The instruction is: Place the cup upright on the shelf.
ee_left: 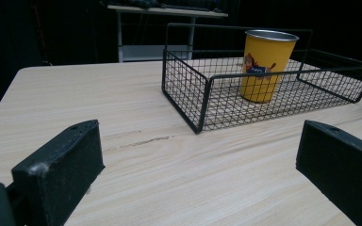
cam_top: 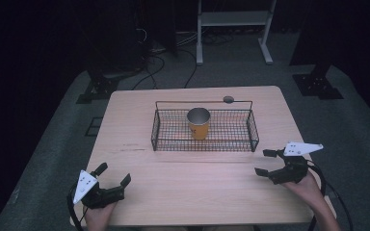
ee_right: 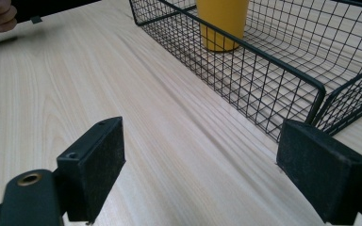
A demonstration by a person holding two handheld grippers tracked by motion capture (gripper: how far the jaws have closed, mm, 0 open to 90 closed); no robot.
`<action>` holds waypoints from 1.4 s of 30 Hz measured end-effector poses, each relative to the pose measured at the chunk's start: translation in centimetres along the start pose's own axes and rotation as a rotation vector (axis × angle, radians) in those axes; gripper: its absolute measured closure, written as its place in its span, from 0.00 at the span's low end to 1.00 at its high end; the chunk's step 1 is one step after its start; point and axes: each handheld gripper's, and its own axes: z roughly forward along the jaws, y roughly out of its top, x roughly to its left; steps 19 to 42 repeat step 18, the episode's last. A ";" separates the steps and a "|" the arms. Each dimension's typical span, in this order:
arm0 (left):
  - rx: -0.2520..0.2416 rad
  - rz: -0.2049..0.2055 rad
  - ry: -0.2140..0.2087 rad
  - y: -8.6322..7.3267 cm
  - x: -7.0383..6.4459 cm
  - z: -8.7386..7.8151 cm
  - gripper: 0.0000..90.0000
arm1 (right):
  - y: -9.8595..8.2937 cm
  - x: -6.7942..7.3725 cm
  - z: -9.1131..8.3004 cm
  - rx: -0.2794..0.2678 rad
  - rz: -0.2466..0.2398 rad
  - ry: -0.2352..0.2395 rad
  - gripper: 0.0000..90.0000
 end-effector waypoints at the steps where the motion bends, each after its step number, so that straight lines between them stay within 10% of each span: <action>1: 0.000 0.000 0.000 0.0 0.0 0.0 0.00 | -0.1 0.1 -0.1 -0.001 0.001 -0.001 0.17; 42: 0.001 0.001 0.001 0.0 0.0 0.1 0.00 | -2.5 1.0 -1.2 -0.049 0.020 -0.045 0.17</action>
